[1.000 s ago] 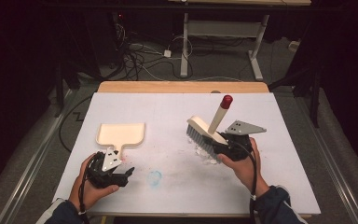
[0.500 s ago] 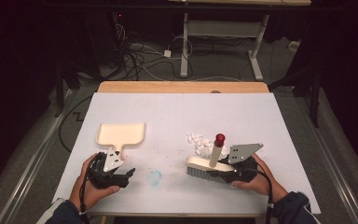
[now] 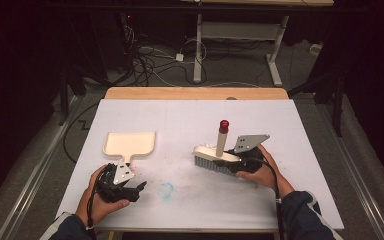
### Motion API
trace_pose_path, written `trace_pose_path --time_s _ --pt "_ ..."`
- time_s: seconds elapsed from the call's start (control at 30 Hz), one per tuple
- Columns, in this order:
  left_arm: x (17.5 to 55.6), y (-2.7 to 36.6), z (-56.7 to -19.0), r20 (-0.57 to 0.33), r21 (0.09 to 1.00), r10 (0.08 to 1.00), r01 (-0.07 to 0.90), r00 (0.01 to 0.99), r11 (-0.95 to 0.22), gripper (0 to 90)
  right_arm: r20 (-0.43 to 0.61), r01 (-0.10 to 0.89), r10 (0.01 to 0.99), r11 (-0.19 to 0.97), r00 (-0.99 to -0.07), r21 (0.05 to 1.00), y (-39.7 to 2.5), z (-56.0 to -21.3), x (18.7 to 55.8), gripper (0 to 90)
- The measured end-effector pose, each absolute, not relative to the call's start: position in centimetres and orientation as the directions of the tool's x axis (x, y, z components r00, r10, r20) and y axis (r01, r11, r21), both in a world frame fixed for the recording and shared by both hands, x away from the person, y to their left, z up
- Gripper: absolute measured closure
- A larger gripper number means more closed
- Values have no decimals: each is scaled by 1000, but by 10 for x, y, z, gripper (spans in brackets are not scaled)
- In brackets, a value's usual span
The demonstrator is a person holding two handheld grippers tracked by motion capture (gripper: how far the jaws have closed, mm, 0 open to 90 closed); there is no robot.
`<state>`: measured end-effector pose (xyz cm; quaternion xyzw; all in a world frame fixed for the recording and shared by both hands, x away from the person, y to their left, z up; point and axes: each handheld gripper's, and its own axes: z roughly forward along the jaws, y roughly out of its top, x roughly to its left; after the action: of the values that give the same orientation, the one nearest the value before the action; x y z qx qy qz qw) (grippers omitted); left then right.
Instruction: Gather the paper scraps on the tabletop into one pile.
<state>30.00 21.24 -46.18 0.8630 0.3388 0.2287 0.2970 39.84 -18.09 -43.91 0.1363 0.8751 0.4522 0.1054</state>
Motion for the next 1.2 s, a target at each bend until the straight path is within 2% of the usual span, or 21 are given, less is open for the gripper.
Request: trace_pose_path --time_s 0.17,0.27,0.4,0.57,0.67,0.8,0.93,1.03,1.2 --pt "300 213 -461 194 672 723 448 663 -590 194 -49 174 404 496 -913 851 -186 -430 395 676" --pt "299 214 -460 210 673 717 434 664 -599 193 -40 205 481 446 -876 871 -193 -419 385 676" --pt "298 214 -458 222 671 714 427 664 -605 193 -79 227 604 413 -793 882 -203 -409 368 676" --pt "297 213 -457 227 673 710 420 667 -609 193 -93 276 759 344 -645 897 -216 -406 353 677" --pt "296 212 -458 236 668 705 415 668 -617 193 -81 285 789 313 -609 906 -223 -410 348 676" --pt "296 211 -458 238 666 701 412 672 -622 193 -118 294 860 294 -496 909 -228 -417 346 676" --pt "295 209 -459 226 663 702 421 675 -619 193 -84 365 901 256 -426 895 -230 -428 354 677" --pt "295 208 -459 224 662 702 423 676 -619 193 -107 406 925 262 -365 876 -229 -438 361 676" --pt "295 208 -459 221 661 701 424 678 -619 193 -114 439 936 261 -332 860 -216 -447 367 677"
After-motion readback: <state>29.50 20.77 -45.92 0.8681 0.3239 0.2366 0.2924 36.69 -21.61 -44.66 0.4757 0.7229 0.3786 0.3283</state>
